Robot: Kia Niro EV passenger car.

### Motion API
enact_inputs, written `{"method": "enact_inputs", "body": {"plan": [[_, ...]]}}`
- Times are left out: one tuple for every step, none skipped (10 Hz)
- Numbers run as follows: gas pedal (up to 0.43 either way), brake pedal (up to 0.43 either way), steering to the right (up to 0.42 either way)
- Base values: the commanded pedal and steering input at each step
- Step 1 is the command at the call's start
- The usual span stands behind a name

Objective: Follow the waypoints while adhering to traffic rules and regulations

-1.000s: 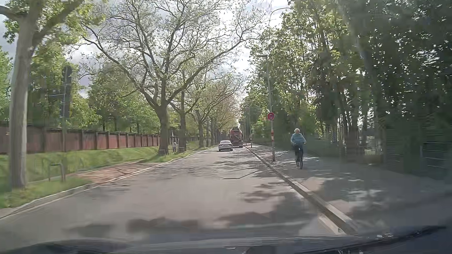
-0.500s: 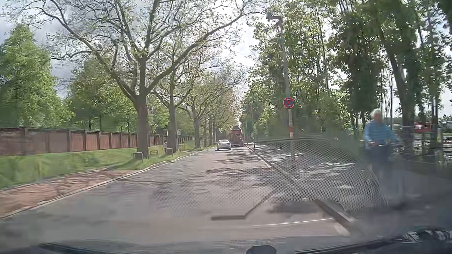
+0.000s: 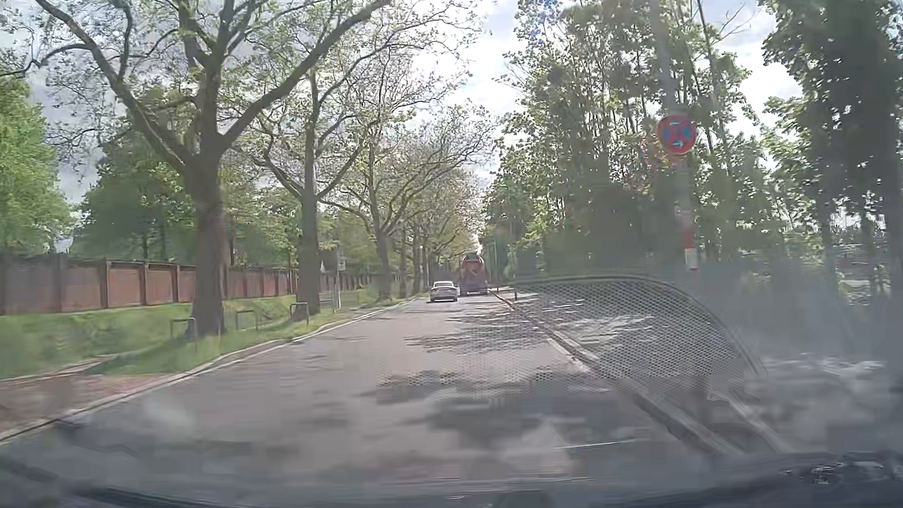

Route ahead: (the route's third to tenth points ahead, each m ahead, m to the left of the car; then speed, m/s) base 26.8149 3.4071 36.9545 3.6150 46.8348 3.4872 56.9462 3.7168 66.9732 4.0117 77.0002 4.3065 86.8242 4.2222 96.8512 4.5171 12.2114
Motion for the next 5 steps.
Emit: {"method": "enact_inputs", "body": {"plan": [[0.079, 0.000, 0.000], [0.079, 0.000, 0.000], [0.079, 0.000, 0.001], [0.079, 0.000, 0.002], [0.079, 0.000, 0.003]]}}
